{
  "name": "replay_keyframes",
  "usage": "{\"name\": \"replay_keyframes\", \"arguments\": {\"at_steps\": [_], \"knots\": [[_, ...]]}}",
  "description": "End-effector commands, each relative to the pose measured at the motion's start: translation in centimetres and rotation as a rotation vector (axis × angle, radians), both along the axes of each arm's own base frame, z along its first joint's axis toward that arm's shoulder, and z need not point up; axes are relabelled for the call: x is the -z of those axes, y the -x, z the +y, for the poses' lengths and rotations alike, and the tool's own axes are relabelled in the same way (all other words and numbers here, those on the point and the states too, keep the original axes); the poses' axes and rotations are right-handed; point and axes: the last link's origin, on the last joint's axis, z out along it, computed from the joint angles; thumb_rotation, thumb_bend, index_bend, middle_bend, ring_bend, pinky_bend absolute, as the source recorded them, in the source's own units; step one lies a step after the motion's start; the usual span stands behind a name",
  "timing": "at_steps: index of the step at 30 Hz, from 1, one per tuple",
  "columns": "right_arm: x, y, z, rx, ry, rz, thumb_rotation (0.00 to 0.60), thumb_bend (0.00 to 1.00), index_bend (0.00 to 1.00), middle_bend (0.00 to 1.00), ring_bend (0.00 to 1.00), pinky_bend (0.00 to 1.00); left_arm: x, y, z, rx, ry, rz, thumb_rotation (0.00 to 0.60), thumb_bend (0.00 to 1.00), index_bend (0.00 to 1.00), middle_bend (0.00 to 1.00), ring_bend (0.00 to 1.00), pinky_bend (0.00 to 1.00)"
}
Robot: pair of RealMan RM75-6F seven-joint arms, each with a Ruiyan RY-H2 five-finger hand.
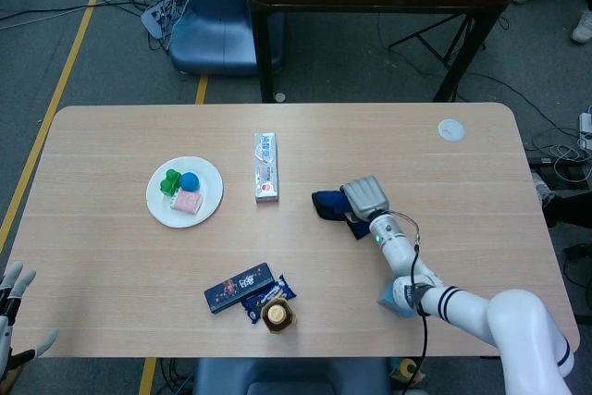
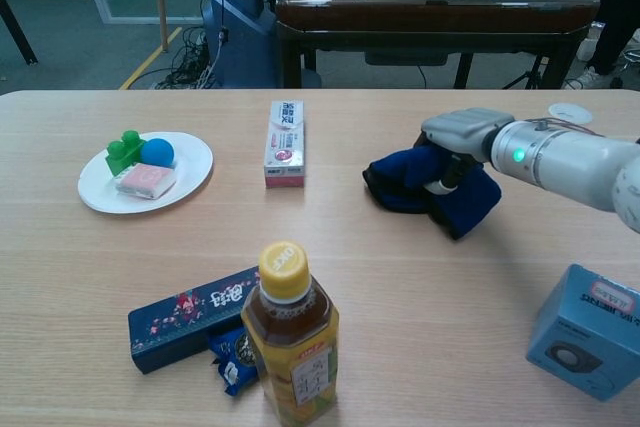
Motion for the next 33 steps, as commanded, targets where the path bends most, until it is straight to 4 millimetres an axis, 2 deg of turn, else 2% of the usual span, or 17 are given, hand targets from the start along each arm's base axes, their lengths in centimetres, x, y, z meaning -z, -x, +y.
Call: {"name": "replay_keyframes", "arguments": {"at_steps": [1, 8, 10, 13, 15, 17, 19, 21, 22, 25, 33], "knots": [[-3.3, 1.4, 0.2, 0.007, 0.05, -0.018, 0.6, 0.55, 0.69, 0.56, 0.56, 0.67, 0.0, 0.1, -0.1, 0.0, -0.002, -0.002, 0.6, 0.17, 0.1, 0.0, 0.02, 0.01], [-7.6, 4.2, 1.4, 0.031, 0.107, -0.003, 0.6, 0.54, 0.69, 0.55, 0.56, 0.67, 0.0, 0.0, 0.0, 0.006, 0.001, -0.006, 0.6, 0.17, 0.1, 0.0, 0.02, 0.01], [-8.4, 4.8, 1.7, 0.041, 0.116, 0.002, 0.6, 0.54, 0.65, 0.52, 0.53, 0.66, 0.1, 0.0, 0.1, 0.009, 0.003, -0.007, 0.6, 0.17, 0.1, 0.0, 0.02, 0.01], [-9.6, 5.9, 2.3, 0.056, 0.143, 0.018, 0.6, 0.51, 0.5, 0.43, 0.46, 0.58, 0.2, -0.1, 0.2, 0.016, 0.009, -0.008, 0.6, 0.17, 0.1, 0.0, 0.02, 0.01], [-10.0, 6.5, 2.6, 0.076, 0.144, 0.026, 0.6, 0.46, 0.35, 0.35, 0.38, 0.51, 0.2, -0.2, 0.3, 0.018, 0.008, -0.008, 0.6, 0.17, 0.1, 0.0, 0.02, 0.01], [-10.5, 7.0, 3.0, 0.09, 0.15, 0.036, 0.6, 0.35, 0.11, 0.22, 0.25, 0.37, 0.2, -0.1, 0.3, 0.016, 0.008, -0.008, 0.6, 0.17, 0.1, 0.0, 0.02, 0.01], [-11.0, 7.4, 3.3, 0.096, 0.173, 0.04, 0.6, 0.3, 0.01, 0.14, 0.17, 0.29, 0.3, -0.1, 0.3, 0.015, 0.012, -0.009, 0.6, 0.17, 0.1, 0.0, 0.02, 0.01], [-11.5, 7.9, 3.6, 0.116, 0.189, 0.032, 0.6, 0.25, 0.0, 0.07, 0.09, 0.22, 0.3, -0.1, 0.4, 0.017, 0.017, -0.008, 0.6, 0.17, 0.1, 0.0, 0.02, 0.01], [-11.7, 8.0, 3.7, 0.126, 0.19, 0.028, 0.6, 0.18, 0.0, 0.03, 0.05, 0.18, 0.3, -0.2, 0.4, 0.018, 0.017, -0.008, 0.6, 0.17, 0.1, 0.0, 0.02, 0.01], [-12.4, 8.2, 4.1, 0.138, 0.198, 0.007, 0.6, 0.01, 0.0, 0.0, 0.0, 0.1, 0.4, -0.2, 0.5, 0.021, 0.019, -0.009, 0.6, 0.17, 0.1, 0.0, 0.02, 0.01], [-14.8, 8.2, 6.5, 0.069, 0.275, -0.029, 0.6, 0.0, 0.0, 0.01, 0.0, 0.08, 0.3, -0.3, 0.9, 0.028, 0.016, -0.008, 0.6, 0.17, 0.1, 0.0, 0.02, 0.01]]}}
